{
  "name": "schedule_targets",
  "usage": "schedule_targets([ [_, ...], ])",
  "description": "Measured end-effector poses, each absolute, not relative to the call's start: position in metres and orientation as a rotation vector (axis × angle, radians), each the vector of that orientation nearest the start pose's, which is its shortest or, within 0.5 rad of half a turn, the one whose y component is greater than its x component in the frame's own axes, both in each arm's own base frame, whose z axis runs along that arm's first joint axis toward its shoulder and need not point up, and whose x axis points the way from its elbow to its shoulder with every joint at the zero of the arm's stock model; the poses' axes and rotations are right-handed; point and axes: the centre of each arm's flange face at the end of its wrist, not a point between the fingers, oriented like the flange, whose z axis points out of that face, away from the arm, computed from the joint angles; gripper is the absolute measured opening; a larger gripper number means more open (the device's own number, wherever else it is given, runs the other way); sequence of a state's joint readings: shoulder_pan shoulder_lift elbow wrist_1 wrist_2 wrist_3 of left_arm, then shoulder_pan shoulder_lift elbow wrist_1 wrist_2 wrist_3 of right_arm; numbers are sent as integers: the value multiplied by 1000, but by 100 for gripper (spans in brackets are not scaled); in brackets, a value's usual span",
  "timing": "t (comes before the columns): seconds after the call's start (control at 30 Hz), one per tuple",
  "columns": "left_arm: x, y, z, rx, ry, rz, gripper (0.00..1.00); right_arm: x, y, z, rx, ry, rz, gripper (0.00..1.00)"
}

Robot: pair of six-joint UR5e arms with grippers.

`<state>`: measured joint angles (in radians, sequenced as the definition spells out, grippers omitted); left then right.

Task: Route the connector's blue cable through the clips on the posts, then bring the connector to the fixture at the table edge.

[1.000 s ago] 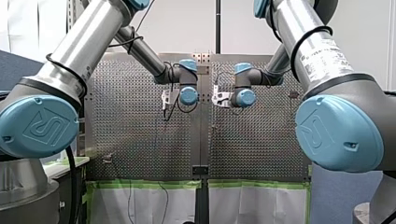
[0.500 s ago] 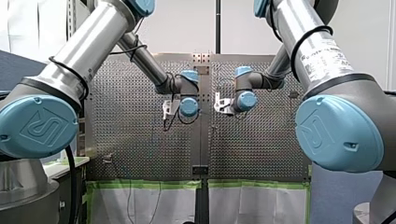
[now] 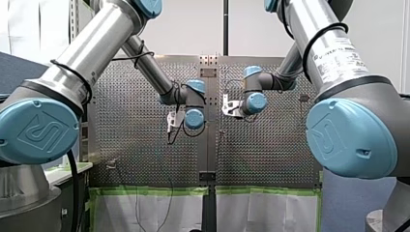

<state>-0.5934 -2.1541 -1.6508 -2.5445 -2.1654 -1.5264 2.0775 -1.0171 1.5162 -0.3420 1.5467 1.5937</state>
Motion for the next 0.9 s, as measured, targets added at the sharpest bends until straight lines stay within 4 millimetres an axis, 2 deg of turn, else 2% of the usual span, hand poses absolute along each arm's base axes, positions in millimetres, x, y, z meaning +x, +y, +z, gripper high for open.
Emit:
schedule_targets([
  [0.33,451,-428,168,101,1626,35,0,423,-485,232,1678,-1007,1517,2],
  [0.53,442,-435,167,120,1628,28,0,416,-478,219,1672,-1018,1505,2],
  [0.9,433,-433,158,141,1646,42,0,399,-460,186,1685,-1048,1483,2],
])
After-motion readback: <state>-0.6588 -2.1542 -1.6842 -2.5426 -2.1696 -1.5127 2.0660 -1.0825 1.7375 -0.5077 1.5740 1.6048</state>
